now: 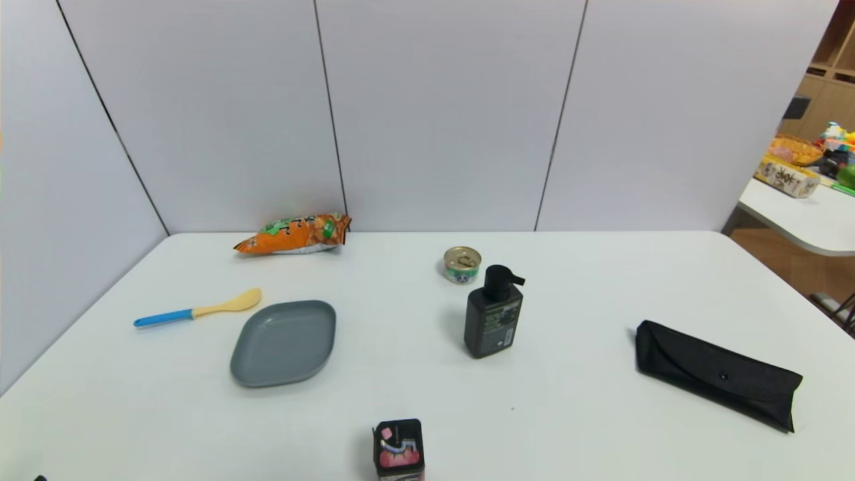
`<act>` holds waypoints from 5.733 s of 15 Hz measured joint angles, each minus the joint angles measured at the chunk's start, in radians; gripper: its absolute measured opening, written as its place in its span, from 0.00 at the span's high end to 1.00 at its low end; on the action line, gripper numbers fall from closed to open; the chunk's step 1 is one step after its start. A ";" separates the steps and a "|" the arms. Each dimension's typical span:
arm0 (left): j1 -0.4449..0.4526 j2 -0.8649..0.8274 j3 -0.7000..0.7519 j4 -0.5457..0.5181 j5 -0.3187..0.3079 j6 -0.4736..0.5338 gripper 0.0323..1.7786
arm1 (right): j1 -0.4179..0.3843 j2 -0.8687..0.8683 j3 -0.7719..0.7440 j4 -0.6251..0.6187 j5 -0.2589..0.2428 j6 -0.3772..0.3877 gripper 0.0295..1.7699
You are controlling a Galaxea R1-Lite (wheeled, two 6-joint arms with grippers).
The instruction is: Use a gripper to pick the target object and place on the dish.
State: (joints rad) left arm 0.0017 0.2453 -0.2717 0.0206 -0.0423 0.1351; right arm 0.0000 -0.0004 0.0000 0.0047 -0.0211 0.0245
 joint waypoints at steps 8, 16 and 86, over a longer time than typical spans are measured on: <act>-0.093 0.543 -0.266 0.004 -0.165 0.226 0.05 | 0.000 0.000 0.000 0.000 0.000 0.000 0.03; -0.397 0.985 -0.624 0.250 -0.241 0.386 0.05 | 0.000 0.000 0.000 0.000 0.000 0.000 0.03; -0.306 1.397 -0.980 0.448 -0.225 0.585 0.58 | 0.000 0.000 0.000 0.000 0.000 0.000 0.03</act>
State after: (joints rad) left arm -0.3038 1.6423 -1.2517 0.4689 -0.2674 0.7202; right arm 0.0000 -0.0004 0.0000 0.0047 -0.0211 0.0245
